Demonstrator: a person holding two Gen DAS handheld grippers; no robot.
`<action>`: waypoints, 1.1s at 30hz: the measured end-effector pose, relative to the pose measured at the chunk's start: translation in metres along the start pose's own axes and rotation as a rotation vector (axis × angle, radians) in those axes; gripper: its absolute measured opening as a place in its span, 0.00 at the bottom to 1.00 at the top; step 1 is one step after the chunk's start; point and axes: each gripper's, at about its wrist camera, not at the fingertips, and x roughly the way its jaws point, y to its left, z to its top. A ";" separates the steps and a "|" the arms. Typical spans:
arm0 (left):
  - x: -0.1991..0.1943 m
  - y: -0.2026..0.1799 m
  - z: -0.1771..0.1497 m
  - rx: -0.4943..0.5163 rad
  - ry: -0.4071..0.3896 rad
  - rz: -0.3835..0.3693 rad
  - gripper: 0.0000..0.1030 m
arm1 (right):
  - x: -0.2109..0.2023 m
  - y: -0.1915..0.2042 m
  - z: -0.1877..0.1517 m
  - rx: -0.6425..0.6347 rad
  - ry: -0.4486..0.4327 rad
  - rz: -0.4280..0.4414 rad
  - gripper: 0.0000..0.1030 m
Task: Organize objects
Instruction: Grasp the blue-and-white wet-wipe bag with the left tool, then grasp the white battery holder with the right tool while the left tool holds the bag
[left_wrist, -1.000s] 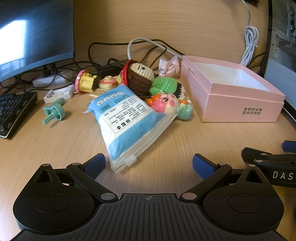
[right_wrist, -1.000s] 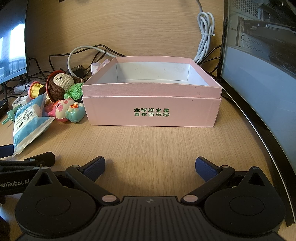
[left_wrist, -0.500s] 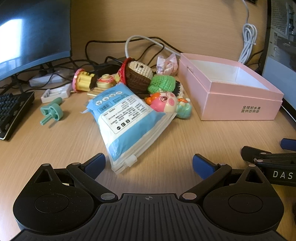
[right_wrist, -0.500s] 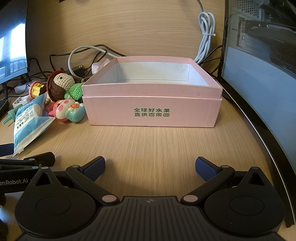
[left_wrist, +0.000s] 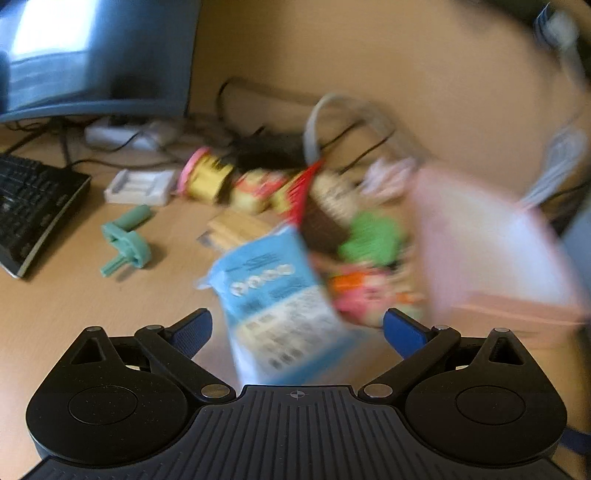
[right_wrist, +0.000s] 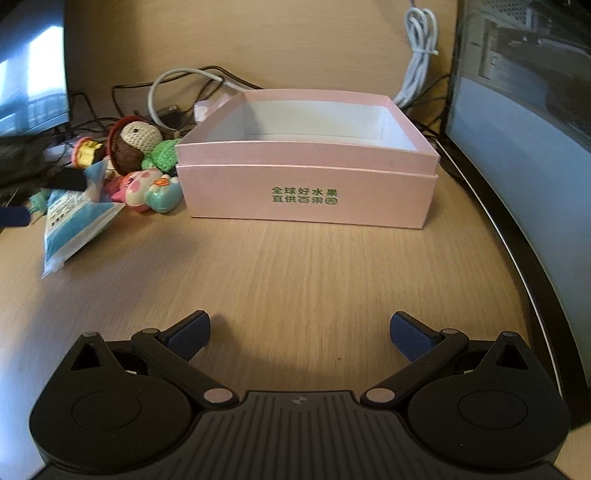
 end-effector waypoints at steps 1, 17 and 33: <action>0.007 0.000 0.002 0.006 0.019 0.022 0.99 | 0.000 0.000 0.001 -0.002 0.008 0.002 1.00; -0.097 0.135 -0.050 0.044 -0.063 -0.087 0.53 | -0.004 0.060 0.022 -0.157 0.026 0.188 1.00; -0.172 0.292 -0.074 -0.067 -0.089 -0.009 0.53 | 0.112 0.337 0.160 -0.314 -0.136 0.318 0.49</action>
